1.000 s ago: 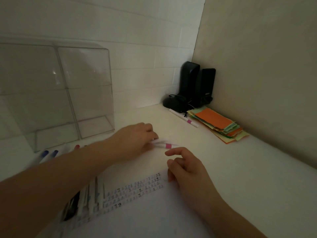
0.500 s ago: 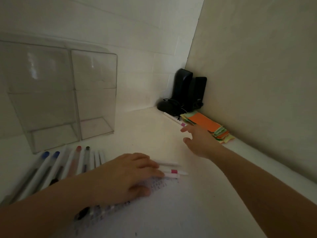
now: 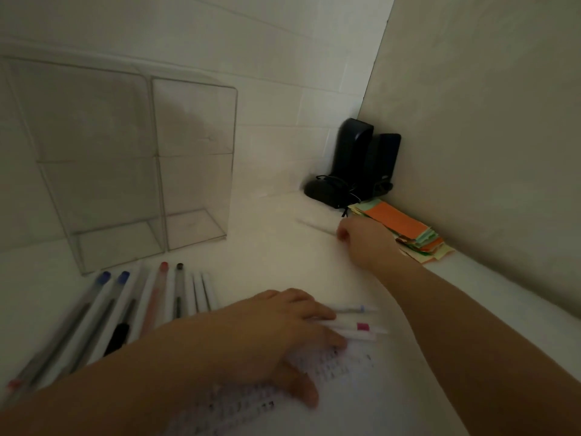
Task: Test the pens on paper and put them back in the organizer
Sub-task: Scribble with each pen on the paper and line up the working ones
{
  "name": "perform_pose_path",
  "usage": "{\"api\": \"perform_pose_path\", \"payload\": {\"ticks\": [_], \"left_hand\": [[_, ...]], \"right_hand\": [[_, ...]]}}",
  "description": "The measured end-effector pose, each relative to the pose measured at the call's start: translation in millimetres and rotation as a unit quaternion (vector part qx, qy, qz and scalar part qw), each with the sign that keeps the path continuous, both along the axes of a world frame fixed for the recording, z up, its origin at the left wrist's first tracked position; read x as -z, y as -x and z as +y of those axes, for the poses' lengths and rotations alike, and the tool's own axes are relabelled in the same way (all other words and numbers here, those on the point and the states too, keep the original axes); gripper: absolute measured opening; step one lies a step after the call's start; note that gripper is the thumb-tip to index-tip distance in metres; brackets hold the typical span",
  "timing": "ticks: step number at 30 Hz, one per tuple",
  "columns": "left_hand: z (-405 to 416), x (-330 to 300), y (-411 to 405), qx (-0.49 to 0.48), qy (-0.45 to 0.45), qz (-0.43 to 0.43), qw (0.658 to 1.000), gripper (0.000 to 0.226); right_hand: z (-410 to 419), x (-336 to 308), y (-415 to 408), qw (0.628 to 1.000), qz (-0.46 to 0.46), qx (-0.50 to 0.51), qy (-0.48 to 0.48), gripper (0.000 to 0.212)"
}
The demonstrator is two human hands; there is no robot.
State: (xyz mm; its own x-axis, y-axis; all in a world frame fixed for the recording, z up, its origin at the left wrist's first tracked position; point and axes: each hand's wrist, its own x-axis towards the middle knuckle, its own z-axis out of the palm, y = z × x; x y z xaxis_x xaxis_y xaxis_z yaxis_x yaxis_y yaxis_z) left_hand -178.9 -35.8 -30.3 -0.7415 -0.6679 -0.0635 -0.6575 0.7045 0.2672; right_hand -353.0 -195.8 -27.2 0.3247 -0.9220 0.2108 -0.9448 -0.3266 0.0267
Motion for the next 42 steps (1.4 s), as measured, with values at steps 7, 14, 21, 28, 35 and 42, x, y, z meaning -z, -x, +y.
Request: {"api": "perform_pose_path", "payload": {"ticks": [7, 14, 21, 28, 35, 42], "left_hand": [[5, 0, 29, -0.063, 0.087, -0.007, 0.994, 0.069], [44, -9, 10, -0.132, 0.159, 0.127, 0.97, 0.063], [87, -5, 12, -0.187, 0.087, 0.3, 0.931, 0.022], [95, 6, 15, -0.189, 0.171, 0.185, 0.949, 0.016], [93, 2, 12, -0.158, 0.147, 0.207, 0.954, 0.027], [78, -5, -19, -0.25, 0.091, 0.178, 0.947, 0.006]], "right_hand": [[88, -27, 25, 0.977, -0.197, -0.078, -0.001, 0.04], [184, -37, 29, 0.736, -0.6, -0.096, -0.299, 0.004], [213, -21, 12, 0.667, -0.619, -0.171, -0.378, 0.018], [221, -12, 5, 0.66, -0.627, -0.19, -0.368, 0.019], [222, -15, 12, 0.655, -0.623, -0.216, -0.369, 0.017], [194, -33, 44, 0.634, -0.728, -0.029, -0.259, 0.033]]}}
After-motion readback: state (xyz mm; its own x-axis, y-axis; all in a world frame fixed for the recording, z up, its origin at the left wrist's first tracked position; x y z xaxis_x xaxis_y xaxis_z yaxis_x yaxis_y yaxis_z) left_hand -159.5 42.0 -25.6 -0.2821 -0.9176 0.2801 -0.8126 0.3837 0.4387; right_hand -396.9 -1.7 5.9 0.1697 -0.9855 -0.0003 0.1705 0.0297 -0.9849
